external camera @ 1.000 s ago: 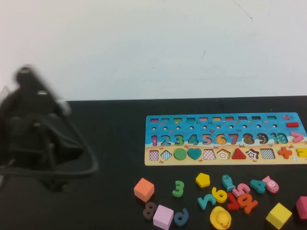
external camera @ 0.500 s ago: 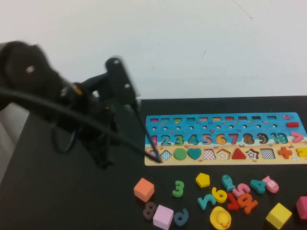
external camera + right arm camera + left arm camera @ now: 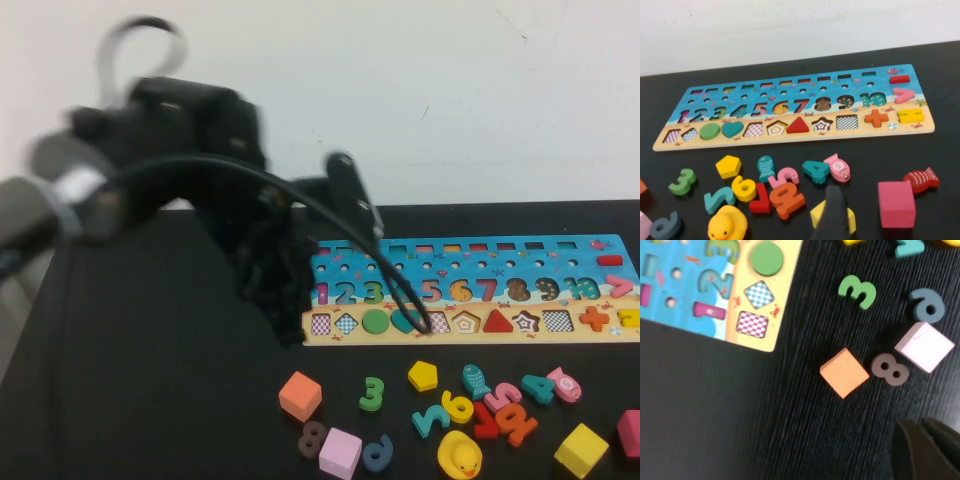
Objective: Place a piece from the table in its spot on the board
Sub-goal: Pick up the "Pentagon", then place the "Pentagon" into the hole of the Pentagon
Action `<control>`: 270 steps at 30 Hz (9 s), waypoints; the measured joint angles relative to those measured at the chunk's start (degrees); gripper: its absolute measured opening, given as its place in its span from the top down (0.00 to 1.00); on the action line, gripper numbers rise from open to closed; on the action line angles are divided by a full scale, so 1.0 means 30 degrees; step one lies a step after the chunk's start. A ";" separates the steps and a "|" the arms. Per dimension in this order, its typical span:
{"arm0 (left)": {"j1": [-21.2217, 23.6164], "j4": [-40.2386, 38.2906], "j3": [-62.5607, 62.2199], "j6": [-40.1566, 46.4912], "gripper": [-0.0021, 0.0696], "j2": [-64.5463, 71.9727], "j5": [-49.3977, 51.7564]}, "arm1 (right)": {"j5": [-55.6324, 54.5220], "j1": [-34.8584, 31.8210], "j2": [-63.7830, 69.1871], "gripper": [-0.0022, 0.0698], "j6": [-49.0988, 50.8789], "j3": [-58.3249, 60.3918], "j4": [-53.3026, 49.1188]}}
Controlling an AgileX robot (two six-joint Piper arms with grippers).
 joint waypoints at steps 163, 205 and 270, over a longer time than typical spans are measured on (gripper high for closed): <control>-0.3616 0.1627 -1.4448 -0.3824 0.54 1.7342 -0.9588 | 0.0000 0.0000 0.0000 0.15 0.0000 0.0000 0.0000; -0.4006 0.1111 -1.4597 -0.3786 0.54 1.7045 -0.6972 | 0.0000 0.0000 0.0000 0.15 0.0000 0.0000 0.0000; -0.4375 0.0816 -1.6490 -0.3856 0.54 1.7579 -0.4033 | 0.0000 0.0000 0.0000 0.15 0.0000 0.0000 0.0000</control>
